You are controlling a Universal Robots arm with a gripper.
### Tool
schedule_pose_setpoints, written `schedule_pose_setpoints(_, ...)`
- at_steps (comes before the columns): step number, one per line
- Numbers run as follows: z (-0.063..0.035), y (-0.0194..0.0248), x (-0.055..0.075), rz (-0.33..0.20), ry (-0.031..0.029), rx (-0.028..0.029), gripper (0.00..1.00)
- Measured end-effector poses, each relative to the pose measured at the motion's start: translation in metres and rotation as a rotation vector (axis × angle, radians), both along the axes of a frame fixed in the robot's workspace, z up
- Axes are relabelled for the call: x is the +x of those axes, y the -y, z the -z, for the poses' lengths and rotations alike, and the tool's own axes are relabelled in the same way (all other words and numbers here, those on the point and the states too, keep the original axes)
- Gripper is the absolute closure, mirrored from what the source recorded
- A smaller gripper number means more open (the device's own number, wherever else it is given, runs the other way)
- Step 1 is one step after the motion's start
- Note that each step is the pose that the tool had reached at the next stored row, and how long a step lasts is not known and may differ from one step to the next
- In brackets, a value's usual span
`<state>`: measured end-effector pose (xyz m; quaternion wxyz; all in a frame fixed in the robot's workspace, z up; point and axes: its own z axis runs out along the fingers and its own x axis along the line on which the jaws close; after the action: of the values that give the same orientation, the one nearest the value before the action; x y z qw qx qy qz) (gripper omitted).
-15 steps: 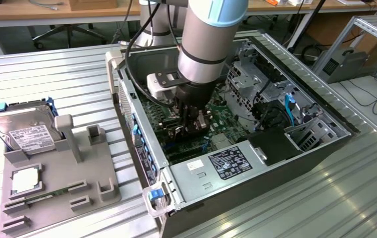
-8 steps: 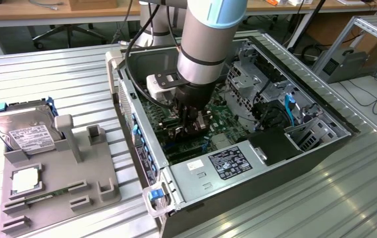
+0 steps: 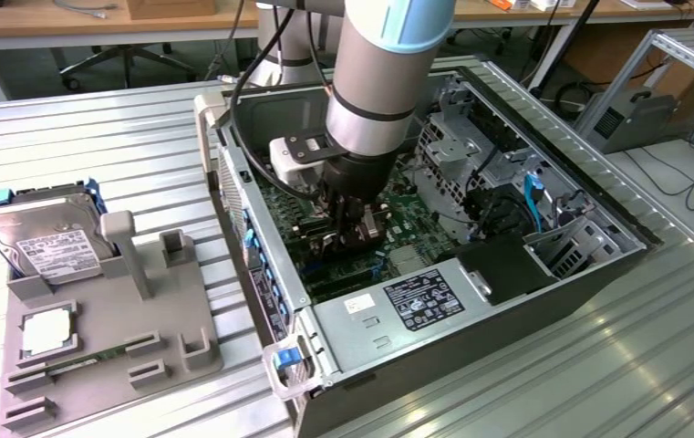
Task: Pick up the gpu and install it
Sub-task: 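Insert the gpu into the slot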
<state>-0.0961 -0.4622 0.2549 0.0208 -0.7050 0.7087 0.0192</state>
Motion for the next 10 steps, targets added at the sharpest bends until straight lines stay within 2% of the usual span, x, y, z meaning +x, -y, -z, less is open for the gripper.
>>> schedule_pose_setpoints(10,0.0000,0.0000,0.0000,0.000,0.0000,0.0000,0.74)
